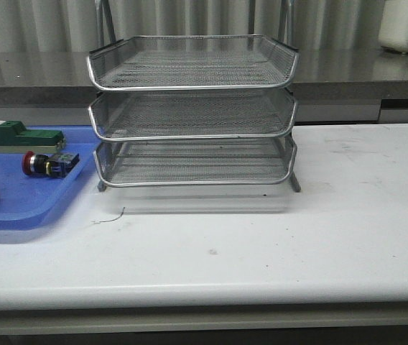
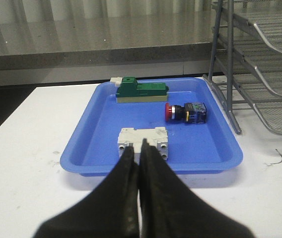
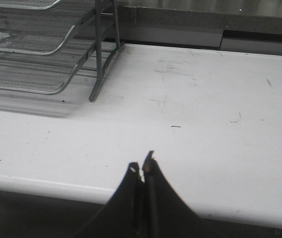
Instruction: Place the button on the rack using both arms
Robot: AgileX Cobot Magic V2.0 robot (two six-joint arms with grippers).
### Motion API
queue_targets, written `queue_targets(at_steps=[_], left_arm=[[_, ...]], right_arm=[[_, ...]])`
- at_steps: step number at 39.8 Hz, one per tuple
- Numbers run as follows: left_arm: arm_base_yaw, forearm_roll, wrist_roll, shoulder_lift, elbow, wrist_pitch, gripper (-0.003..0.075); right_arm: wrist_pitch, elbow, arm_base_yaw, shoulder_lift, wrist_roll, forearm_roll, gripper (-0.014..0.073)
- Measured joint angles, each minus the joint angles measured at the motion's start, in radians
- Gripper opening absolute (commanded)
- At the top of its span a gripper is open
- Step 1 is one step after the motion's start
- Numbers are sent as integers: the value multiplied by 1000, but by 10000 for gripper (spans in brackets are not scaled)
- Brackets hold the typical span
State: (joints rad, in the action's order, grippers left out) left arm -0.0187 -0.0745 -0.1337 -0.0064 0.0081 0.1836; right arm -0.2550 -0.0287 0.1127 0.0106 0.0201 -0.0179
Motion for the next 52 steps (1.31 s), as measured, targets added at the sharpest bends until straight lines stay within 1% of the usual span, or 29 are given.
queue_targets(at_steps=[42, 46, 52], left_arm=[[0, 0, 0, 0, 0, 0, -19], [0, 0, 0, 0, 0, -34, -19], [0, 0, 0, 0, 0, -192, -19]], right_arm=[[8, 0, 0, 0, 0, 0, -60], [39, 0, 0, 0, 0, 0, -60], [66, 7, 0, 0, 0, 0, -60]])
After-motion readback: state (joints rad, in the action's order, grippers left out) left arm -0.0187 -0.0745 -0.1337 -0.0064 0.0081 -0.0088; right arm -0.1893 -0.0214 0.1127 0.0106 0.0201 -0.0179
